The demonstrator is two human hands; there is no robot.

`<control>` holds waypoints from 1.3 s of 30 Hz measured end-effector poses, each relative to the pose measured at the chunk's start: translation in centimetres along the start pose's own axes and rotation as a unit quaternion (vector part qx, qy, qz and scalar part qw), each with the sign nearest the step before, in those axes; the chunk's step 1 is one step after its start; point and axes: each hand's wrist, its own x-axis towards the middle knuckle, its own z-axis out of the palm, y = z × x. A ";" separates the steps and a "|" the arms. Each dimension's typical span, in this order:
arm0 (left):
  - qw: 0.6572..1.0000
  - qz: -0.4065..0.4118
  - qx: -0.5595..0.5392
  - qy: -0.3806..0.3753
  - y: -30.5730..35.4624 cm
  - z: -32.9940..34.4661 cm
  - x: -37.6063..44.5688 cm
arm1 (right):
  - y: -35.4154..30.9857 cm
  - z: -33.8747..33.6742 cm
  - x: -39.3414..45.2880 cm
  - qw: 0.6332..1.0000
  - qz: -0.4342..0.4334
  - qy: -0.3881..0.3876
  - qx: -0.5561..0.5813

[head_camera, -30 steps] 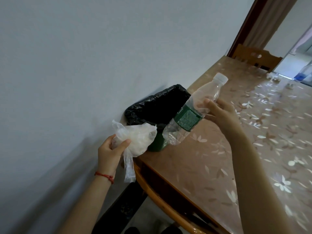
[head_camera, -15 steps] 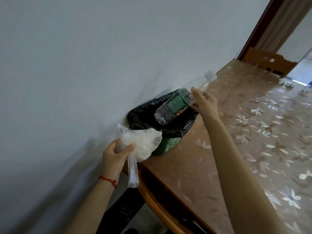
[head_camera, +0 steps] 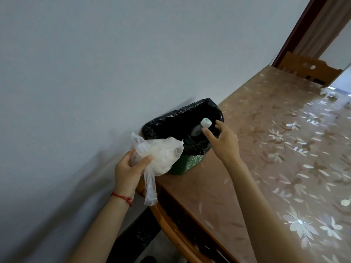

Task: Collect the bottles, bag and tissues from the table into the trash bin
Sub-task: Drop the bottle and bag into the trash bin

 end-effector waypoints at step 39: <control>0.978 0.077 0.166 -0.101 2.9 9.4 6.1 | 6.3 1.6 -10.1 0.962 -0.133 -0.073 -0.229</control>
